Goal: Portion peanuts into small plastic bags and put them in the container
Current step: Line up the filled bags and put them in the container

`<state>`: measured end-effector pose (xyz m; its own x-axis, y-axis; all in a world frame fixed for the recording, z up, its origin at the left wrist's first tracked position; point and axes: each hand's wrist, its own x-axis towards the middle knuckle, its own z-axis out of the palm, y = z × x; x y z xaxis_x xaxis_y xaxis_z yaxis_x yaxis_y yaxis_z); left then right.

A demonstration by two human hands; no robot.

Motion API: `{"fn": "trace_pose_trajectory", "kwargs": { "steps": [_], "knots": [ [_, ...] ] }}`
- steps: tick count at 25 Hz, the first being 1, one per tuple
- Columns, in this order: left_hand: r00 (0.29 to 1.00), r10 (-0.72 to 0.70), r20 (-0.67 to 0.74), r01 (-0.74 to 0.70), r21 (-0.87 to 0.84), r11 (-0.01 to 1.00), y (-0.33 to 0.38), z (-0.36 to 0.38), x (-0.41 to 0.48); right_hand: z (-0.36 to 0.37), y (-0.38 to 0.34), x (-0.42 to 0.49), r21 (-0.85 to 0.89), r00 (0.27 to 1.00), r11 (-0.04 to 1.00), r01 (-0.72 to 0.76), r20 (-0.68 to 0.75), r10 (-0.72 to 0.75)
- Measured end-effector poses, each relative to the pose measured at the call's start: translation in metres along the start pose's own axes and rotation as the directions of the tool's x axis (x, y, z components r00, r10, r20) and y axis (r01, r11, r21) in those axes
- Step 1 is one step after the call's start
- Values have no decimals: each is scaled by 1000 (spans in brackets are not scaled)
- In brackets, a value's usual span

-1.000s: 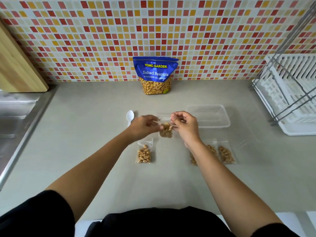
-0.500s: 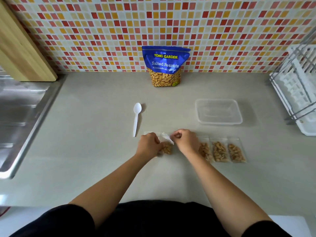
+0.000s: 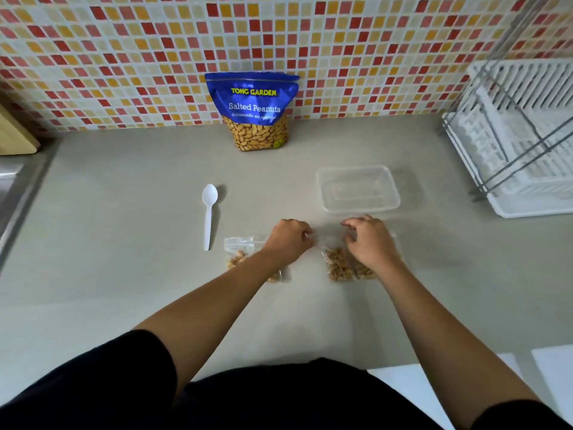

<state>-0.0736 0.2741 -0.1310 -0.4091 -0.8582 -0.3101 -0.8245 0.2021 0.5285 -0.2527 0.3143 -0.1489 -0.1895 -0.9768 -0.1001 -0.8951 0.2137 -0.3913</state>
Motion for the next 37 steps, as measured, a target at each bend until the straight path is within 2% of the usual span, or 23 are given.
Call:
{"fn": "trace_pose_trajectory", "kwargs": {
  "steps": [4,7,9,11,13,15,17,22,26,29,32,37],
  "knots": [
    [997,70,28,-72,40,997,9,23,16,4,10,-3,-147,993,986,74,106,-58],
    [998,54,-15,-54,-22,998,9,29,19,4,6,-5,-103,991,986,132,7,-132],
    [998,46,-41,-51,-119,992,7,25,16,4,4,-8,72,986,984,161,-52,-157],
    [997,35,-62,-51,-280,959,4,14,10,2,-1,-14,370,996,925,86,-67,-66],
    [996,37,-85,-73,-474,877,-2,-1,3,3,-11,-18,637,997,771,18,-70,35],
    [993,47,-106,-98,-553,827,-7,-21,-1,6,-26,-16,786,992,618,-10,-69,105],
    [990,77,-119,-127,-504,854,-12,-44,-3,4,-45,-11,831,990,556,16,-92,109],
    [956,240,-169,-274,-222,936,-14,-98,-5,-11,-86,4,850,984,514,116,-169,56],
    [930,327,-171,-322,55,945,-11,-118,-5,-18,-104,8,808,977,566,165,-212,17],
    [915,373,-153,-326,261,908,-7,-121,-4,-21,-108,9,740,966,642,199,-259,-1],
    [900,400,-172,-346,277,896,-9,-120,-4,-23,-114,9,685,950,694,219,-312,8],
    [880,428,-206,-353,318,880,-20,-126,-6,-28,-116,8,666,933,705,242,-359,19]
  ]
}}
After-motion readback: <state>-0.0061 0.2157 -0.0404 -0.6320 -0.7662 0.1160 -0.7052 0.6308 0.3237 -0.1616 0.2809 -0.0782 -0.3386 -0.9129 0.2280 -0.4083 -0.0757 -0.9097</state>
